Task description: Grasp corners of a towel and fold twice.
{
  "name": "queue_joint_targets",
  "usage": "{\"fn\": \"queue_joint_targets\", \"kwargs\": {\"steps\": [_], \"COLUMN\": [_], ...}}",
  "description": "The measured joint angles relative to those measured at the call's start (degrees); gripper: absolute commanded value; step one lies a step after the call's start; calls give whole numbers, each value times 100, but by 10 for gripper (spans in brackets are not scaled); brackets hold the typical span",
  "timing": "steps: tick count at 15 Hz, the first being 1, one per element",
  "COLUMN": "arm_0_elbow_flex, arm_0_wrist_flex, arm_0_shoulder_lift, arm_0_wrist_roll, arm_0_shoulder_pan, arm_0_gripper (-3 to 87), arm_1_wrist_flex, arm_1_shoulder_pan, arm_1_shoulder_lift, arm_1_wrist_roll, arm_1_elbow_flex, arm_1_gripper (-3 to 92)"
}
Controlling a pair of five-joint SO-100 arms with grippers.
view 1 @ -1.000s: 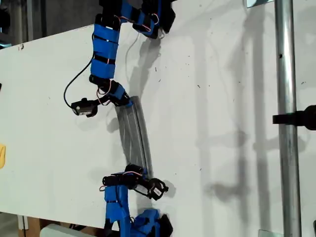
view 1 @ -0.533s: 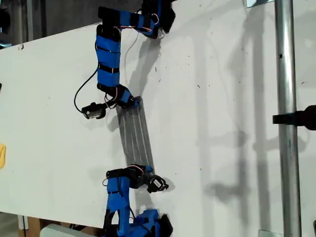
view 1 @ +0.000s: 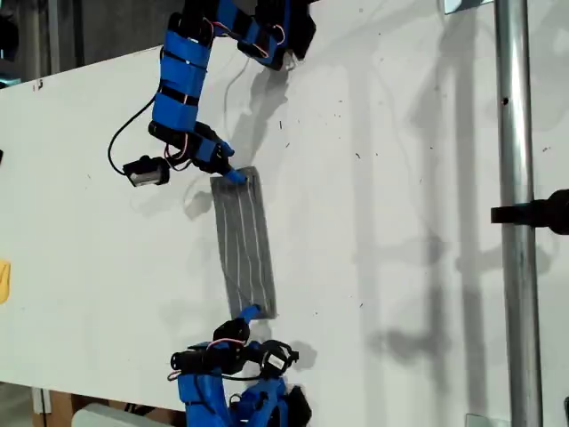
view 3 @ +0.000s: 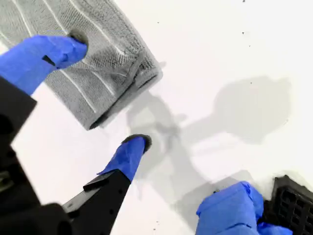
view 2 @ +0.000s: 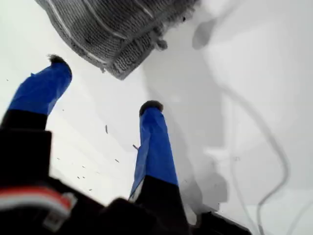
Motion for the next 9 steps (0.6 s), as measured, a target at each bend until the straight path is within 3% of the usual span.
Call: {"fn": "queue_joint_targets", "kwargs": {"steps": [3,5,6,9], "arm_0_elbow_flex": [905,1354,1600,2619], "arm_0_wrist_flex": [70,0,-114,-940], "arm_0_shoulder_lift": [1775,2733,3155,4351], "arm_0_wrist_roll": [-958,-1670,-2109,-2944], "arm_0_shoulder_pan": [659,1459,1837,3340], "arm_0_gripper": [216,119,43,2], "arm_1_wrist_flex": [404,765,1037,2004], "arm_1_shoulder_pan": [97,-105,-624,-2347], "arm_1_shoulder_lift": [1811,3700,4474,5344], "arm_1_wrist_roll": [677,1617,2259,4597], "arm_1_elbow_flex": [1433,2479,2663,3103], "arm_1_gripper": [323,313,325,343]}}
